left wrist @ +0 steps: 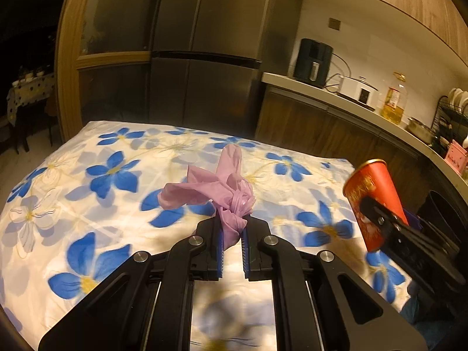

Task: Collect trash
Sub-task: 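Carry the pink glove and red cup over the black bin with both tools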

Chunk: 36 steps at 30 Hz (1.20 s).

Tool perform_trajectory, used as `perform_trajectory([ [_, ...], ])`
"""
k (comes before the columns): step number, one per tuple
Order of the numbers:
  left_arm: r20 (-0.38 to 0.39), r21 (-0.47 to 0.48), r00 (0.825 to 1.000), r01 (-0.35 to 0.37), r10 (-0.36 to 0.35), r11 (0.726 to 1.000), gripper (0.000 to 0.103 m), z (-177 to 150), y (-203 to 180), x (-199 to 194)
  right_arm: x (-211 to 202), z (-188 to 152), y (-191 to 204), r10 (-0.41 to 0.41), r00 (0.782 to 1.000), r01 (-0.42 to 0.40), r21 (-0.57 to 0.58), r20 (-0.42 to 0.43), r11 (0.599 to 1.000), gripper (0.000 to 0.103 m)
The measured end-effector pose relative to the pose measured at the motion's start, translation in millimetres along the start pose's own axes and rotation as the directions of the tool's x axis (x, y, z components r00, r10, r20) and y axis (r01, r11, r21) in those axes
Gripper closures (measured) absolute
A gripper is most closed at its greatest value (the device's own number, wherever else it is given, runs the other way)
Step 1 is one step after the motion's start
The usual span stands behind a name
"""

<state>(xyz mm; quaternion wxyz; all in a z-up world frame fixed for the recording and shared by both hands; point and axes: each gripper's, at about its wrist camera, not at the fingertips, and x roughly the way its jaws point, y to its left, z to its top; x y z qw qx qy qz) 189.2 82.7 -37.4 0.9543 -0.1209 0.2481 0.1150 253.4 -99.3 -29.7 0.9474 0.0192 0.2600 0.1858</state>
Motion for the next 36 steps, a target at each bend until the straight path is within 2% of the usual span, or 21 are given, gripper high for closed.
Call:
perform_trajectory([
  [8,-0.003,0.09,0.995,0.095,-0.096,0.991,0.094,-1.7,-70.7,-3.7,-43.6,-2.8,-50.8,-0.077,0.996,0.075,0.052,0.05,0.996,0.043],
  [13,-0.003,0.155,0.987,0.158,-0.16,0.975,0.094,-4.8,-119.6,-7.5,-71.5,-1.8,-88.7,-0.139,0.987,0.131,0.095,0.085,0.987,0.043],
  [20,-0.003,0.241,0.967,0.247,-0.254,0.938,0.094,-4.3,-188.1,-13.6,-108.0,-0.6,-144.0,-0.227,0.965,0.205,0.163,0.13,0.965,0.043],
  [27,0.008,0.328,0.927,0.352,-0.375,0.877,0.094,-0.9,-267.6,-23.5,-147.8,0.9,-211.2,-0.356,0.92,0.307,0.264,0.165,0.914,0.043],
  [36,-0.039,0.371,0.845,0.508,-0.534,0.777,0.094,-6.3,-355.2,-19.8,-176.8,10.7,-278.6,-0.473,0.86,0.388,0.353,0.193,0.851,0.042],
])
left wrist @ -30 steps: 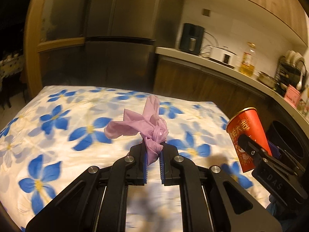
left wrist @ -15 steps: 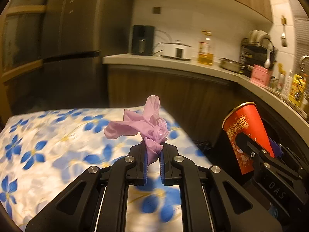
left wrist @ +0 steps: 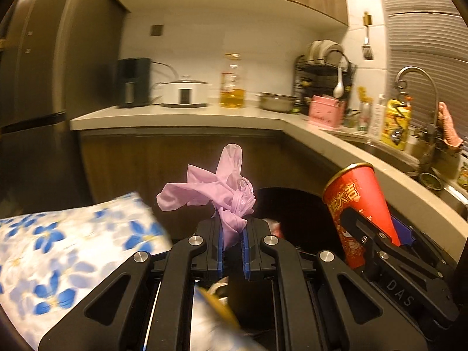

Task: Collect trash
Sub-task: 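Carry the pink glove and red cup over the black bin with both tools, then open both tools to drop the pink glove and red cup into the bin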

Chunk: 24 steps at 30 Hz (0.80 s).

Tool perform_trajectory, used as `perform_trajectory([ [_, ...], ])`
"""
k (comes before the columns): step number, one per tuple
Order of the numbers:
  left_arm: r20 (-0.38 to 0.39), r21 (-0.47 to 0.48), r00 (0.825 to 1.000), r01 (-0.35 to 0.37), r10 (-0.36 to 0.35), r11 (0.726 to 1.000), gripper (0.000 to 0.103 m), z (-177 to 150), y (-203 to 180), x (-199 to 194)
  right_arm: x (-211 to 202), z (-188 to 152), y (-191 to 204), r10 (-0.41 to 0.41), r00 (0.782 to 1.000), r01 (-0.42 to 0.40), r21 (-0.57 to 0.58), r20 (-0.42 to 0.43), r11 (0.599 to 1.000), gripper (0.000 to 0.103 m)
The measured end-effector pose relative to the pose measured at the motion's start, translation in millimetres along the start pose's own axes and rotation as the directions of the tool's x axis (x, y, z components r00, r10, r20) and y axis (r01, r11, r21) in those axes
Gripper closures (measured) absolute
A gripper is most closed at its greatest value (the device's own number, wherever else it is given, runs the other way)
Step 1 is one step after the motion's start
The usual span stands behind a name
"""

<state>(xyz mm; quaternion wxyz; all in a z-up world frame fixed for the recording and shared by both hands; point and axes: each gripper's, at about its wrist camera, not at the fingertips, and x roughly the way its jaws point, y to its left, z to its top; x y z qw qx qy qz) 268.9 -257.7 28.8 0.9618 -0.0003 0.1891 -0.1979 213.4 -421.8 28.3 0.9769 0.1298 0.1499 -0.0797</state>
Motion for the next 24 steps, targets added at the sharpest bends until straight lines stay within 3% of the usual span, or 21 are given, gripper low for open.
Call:
perform_trajectory([
  [11,-0.027,-0.005,0.988,0.149,-0.149,0.989,0.093,1.9,-20.5,54.9,27.9,21.9,-34.3,-0.033,0.999,0.032,0.031,0.023,0.999,0.04],
  [15,-0.034,0.025,0.987,0.157,-0.156,0.987,0.09,-2.3,-27.8,65.4,36.6,25.5,-36.8,-0.034,0.999,0.033,0.038,0.022,0.999,0.039],
  [18,-0.039,0.029,0.987,0.159,-0.158,0.987,0.071,-5.2,-26.1,68.8,41.7,27.2,-37.6,-0.025,0.999,0.024,0.045,0.023,0.999,0.036],
  [21,-0.033,0.023,0.989,0.143,-0.142,0.989,0.056,-6.5,-21.0,69.0,47.6,26.4,-39.0,-0.03,0.999,0.03,0.054,0.012,0.998,0.027],
  [24,-0.034,0.006,0.99,0.135,-0.135,0.991,0.045,-7.8,-13.6,69.4,50.0,25.6,-41.2,-0.045,0.999,0.044,0.061,0.002,0.997,0.026],
])
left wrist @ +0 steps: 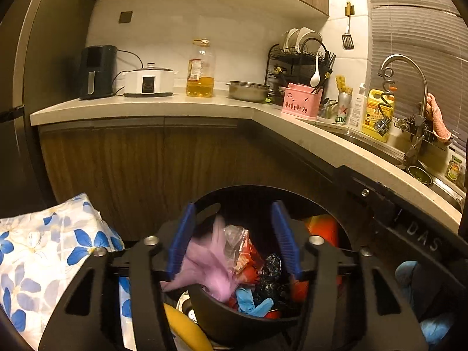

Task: Collect trash

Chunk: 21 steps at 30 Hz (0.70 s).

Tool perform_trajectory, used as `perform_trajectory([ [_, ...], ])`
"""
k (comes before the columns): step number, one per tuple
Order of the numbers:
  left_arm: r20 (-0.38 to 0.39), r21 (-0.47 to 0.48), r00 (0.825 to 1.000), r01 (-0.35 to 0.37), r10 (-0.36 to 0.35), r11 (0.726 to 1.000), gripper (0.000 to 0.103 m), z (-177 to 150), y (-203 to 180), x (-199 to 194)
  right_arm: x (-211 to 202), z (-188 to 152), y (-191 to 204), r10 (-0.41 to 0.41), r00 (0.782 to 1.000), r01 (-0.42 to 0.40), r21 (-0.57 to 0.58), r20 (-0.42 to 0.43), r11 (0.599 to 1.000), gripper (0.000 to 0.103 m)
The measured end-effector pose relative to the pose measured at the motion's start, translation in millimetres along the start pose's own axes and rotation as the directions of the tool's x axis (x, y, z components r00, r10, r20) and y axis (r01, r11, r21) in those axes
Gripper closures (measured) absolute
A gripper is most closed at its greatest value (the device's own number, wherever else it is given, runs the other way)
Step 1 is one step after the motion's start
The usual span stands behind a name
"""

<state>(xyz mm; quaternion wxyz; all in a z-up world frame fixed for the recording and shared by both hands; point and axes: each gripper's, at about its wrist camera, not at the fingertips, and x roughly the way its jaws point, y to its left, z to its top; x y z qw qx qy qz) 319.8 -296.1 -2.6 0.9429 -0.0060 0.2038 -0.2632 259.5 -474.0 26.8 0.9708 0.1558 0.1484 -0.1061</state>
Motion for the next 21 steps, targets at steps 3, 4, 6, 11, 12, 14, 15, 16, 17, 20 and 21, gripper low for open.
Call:
perform_trajectory([
  [3,-0.003,-0.018,1.0,-0.02,0.02,1.0,0.035,-2.5,7.0,-2.6,-1.5,-0.4,-3.0,-0.017,1.0,0.017,0.007,-0.004,1.0,0.021],
  [4,-0.003,-0.024,1.0,-0.023,0.023,0.999,0.033,-3.0,8.9,-4.1,-2.2,-1.3,-3.2,-0.024,1.0,0.024,0.006,-0.007,1.0,0.019],
  [6,-0.002,-0.035,0.999,-0.041,0.041,0.999,0.025,-4.6,13.3,-9.6,-4.4,-4.7,-2.0,-0.042,0.999,0.041,-0.007,-0.019,0.999,0.018],
  [11,-0.004,-0.044,0.989,-0.146,0.146,0.988,0.014,-9.6,22.8,-29.9,-15.0,-20.6,6.2,-0.079,0.996,0.075,-0.075,-0.051,0.994,0.014],
  [12,-0.008,-0.044,0.986,-0.166,0.165,0.985,0.013,-10.6,24.5,-33.9,-18.2,-25.0,9.5,-0.09,0.994,0.084,-0.097,-0.058,0.992,0.012],
  [14,-0.014,-0.035,0.979,-0.205,0.204,0.978,0.01,-15.5,26.6,-45.7,-24.7,-32.3,15.2,-0.106,0.992,0.096,-0.134,-0.065,0.986,0.006],
  [15,-0.014,-0.029,0.976,-0.22,0.219,0.975,0.006,-17.8,27.3,-51.0,-29.3,-36.5,19.4,-0.117,0.991,0.105,-0.157,-0.066,0.982,0.006],
  [16,-0.017,-0.024,0.972,-0.233,0.233,0.972,0.006,-19.1,28.2,-54.9,-33.9,-40.6,23.9,-0.133,0.989,0.119,-0.183,-0.066,0.976,0.005],
  [17,-0.022,-0.013,0.969,-0.247,0.247,0.969,0.006,-22.8,28.6,-61.6,-36.7,-43.3,26.6,-0.147,0.987,0.131,-0.2,-0.067,0.971,0.005],
  [20,-0.038,0.003,0.959,-0.282,0.282,0.959,0.006,-32.8,31.1,-79.2,-51.5,-53.5,36.2,-0.159,0.984,0.137,-0.231,-0.078,0.963,0.005],
  [21,-0.043,-0.001,0.957,-0.287,0.287,0.958,0.006,-36.3,32.6,-86.6,-56.2,-55.3,38.5,-0.151,0.985,0.129,-0.229,-0.083,0.965,0.005],
])
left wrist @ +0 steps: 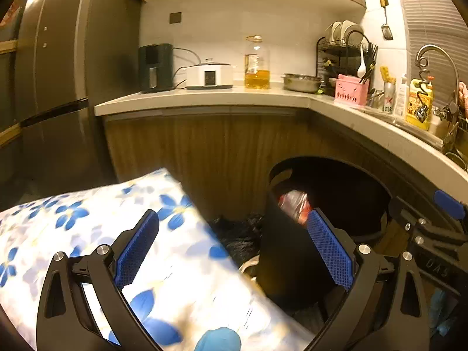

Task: Collect trash

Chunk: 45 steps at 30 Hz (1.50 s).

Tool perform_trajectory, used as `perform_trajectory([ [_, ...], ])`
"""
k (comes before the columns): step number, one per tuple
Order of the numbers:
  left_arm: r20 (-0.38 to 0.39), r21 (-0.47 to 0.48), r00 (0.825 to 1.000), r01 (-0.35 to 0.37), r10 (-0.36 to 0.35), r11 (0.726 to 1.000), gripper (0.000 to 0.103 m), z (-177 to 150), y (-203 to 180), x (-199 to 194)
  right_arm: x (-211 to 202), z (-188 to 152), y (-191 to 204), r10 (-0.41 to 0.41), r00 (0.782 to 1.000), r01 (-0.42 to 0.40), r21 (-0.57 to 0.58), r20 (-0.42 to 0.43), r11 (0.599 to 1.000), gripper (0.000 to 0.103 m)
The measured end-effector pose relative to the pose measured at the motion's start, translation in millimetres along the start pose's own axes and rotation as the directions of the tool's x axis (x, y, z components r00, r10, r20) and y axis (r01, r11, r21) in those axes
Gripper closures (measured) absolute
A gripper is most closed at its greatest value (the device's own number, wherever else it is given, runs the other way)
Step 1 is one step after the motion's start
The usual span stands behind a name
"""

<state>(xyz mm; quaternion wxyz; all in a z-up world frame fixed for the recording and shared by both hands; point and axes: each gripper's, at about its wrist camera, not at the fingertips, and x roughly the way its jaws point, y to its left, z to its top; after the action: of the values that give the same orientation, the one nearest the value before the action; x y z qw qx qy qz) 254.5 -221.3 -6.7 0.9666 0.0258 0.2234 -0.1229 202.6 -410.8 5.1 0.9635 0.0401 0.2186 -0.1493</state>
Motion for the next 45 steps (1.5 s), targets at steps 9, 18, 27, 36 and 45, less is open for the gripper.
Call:
perform_trajectory([
  [9,-0.011,-0.018,1.0,-0.026,0.026,0.999,0.006,-25.6,23.3,-56.2,-57.5,-15.7,20.0,0.007,1.0,-0.007,-0.005,0.019,1.0,0.005],
  [18,0.005,-0.033,1.0,-0.031,0.031,0.999,0.006,-47.7,36.7,-112.8,-117.8,-40.8,36.3,0.026,0.999,-0.025,-0.022,0.03,0.999,0.005],
  [27,0.013,-0.038,0.998,-0.056,0.056,0.998,0.006,-71.4,49.2,-150.6,-163.1,-63.6,50.6,0.05,0.998,-0.048,-0.043,0.043,0.998,0.005],
  [36,0.034,-0.061,0.997,-0.071,0.073,0.996,0.006,-84.0,60.8,-178.8,-192.1,-71.4,63.5,0.08,0.994,-0.075,-0.066,0.07,0.995,0.005],
  [45,0.043,-0.082,0.994,-0.099,0.102,0.992,0.006,-91.2,74.1,-195.1,-207.3,-75.7,79.3,0.111,0.991,-0.104,-0.093,0.079,0.99,0.005],
])
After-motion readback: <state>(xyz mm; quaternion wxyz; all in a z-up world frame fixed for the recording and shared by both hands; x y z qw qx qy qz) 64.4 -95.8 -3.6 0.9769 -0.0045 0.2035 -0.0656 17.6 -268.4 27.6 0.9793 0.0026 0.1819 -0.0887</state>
